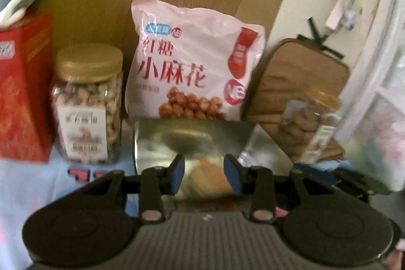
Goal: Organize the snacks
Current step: 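Carry the yellow bag over the black box and release it inside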
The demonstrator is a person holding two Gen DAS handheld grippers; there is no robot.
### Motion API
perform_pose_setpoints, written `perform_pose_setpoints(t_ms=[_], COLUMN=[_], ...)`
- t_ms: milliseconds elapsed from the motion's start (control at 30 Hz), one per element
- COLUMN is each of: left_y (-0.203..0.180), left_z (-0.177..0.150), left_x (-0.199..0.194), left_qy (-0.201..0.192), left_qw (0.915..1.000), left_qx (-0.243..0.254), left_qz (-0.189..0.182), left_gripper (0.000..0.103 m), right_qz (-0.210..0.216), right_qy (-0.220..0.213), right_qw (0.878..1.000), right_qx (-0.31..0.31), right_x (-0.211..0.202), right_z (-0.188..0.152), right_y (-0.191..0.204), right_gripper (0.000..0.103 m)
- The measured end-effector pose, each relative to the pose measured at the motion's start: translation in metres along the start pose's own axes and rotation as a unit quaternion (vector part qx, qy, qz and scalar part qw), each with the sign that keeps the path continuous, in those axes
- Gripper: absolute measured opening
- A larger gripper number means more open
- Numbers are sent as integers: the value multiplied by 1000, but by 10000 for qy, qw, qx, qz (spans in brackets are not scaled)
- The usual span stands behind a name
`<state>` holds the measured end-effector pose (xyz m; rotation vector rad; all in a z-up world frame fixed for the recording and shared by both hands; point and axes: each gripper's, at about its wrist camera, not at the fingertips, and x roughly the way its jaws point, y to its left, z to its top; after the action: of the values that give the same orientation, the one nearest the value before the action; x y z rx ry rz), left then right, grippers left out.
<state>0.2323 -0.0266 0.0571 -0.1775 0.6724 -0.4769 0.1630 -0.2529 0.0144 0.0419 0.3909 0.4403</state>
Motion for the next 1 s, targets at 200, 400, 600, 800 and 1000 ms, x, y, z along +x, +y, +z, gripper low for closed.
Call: perform_pose_setpoints(t_ms=[200,400,600,800,1000], left_y=[12,-7,-8,-16,0], left_z=[-36,-52,-66,-76,-113], left_x=[-25,-13,-11,-83,-121], left_qy=[442,724,851,139,48], left_qw=[9969,9952,9947,9979,9994], left_qx=[-389,-251,-320,-111,-194], left_qz=[-516,-612,-472,-631,-267], left_gripper=[36,42,16,14,14], right_qz=[762,897,617,372,1026], right_qy=[563,988,921,239,330], right_qw=[9941,9905,9936,9980,9937], right_qx=[533,331,198,-452,-294], right_x=[-13,11,1,-41,-53], right_z=[-30,-47,-51,-45,-61], right_y=[4,33,48,90,125], right_gripper=[56,68,47,47,47])
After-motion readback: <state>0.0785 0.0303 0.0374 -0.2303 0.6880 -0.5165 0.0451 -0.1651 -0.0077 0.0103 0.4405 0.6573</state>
